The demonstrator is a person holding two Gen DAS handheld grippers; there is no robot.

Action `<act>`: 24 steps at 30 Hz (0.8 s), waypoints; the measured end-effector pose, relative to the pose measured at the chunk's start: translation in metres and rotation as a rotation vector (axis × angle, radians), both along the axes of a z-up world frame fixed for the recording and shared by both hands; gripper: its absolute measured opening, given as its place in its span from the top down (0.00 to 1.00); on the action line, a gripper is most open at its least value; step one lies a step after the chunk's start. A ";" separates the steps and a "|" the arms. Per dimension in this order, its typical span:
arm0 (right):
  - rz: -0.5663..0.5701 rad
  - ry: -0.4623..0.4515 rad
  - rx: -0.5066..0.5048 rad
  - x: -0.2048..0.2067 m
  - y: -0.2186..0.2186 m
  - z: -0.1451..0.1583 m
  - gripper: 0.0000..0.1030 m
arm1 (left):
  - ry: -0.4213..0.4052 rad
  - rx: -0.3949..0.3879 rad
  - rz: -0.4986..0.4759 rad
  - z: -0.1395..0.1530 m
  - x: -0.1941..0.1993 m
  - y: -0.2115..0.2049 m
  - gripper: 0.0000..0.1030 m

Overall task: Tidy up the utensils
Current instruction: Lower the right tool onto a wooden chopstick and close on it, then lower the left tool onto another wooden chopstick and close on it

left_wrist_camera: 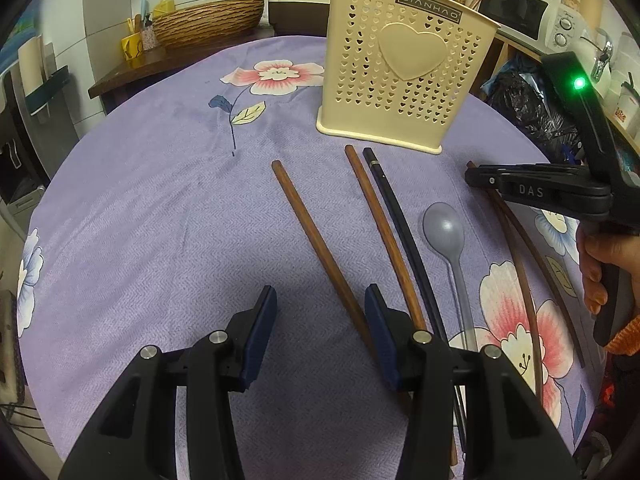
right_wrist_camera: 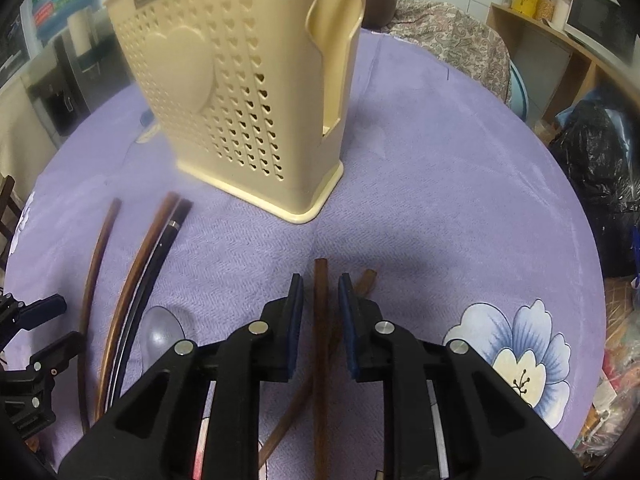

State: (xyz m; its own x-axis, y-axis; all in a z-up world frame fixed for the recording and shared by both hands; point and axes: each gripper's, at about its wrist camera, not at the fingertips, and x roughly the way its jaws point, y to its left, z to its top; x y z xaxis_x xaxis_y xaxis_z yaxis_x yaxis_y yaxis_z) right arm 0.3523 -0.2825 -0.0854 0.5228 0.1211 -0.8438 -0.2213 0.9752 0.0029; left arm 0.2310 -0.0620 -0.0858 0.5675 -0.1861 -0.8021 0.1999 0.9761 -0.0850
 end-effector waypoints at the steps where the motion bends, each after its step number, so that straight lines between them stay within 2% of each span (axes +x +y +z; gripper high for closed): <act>1: 0.002 -0.001 -0.005 -0.001 0.001 0.001 0.86 | 0.000 -0.001 0.000 0.000 0.000 0.000 0.55; 9: 0.010 0.043 0.004 0.004 0.001 0.004 0.91 | 0.002 0.001 0.001 0.000 0.001 0.000 0.55; 15: 0.016 0.032 0.039 -0.005 0.005 0.009 0.93 | 0.005 0.009 0.014 0.000 0.003 -0.003 0.55; 24: 0.027 -0.123 0.188 -0.053 -0.004 0.064 0.92 | 0.026 0.001 0.022 0.001 0.019 -0.002 0.52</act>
